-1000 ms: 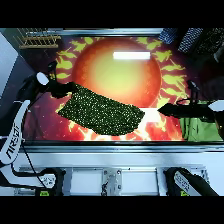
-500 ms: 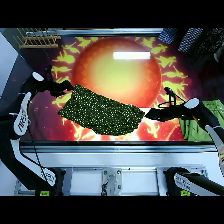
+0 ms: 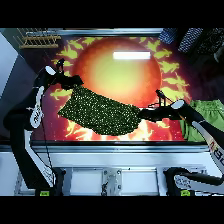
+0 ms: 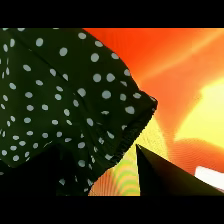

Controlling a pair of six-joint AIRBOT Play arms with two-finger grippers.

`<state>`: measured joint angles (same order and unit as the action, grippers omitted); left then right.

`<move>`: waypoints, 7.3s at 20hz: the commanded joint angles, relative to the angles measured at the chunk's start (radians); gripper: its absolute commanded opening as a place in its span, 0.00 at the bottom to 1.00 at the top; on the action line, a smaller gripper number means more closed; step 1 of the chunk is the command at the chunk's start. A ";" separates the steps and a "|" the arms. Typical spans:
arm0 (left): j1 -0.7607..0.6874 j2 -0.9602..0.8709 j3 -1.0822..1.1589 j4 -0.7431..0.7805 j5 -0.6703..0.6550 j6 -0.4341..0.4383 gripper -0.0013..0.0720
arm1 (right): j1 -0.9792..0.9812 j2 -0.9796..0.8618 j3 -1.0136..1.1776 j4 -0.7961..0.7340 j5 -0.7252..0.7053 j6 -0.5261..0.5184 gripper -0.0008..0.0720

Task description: Fold the clothes and pants, and hang the long-sleeved shirts on hangers.

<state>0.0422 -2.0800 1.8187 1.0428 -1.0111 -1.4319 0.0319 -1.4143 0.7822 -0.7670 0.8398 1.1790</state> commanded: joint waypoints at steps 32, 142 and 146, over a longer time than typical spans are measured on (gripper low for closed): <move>0.070 1.375 -0.648 0.007 -0.283 -0.078 0.02 | 0.008 0.590 0.436 -0.271 0.636 0.170 0.02; -0.095 0.521 -0.781 -0.045 0.076 -0.034 0.77 | -0.043 0.491 0.074 -0.474 0.289 0.344 0.02; -0.095 0.509 -0.747 -0.043 0.042 -0.034 0.76 | -0.043 0.488 0.073 -0.475 0.289 0.344 0.02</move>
<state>-0.0517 -1.5505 1.0389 1.0012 -0.9382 -1.4673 -0.0116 -0.9241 0.8562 -1.2415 1.1290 1.5227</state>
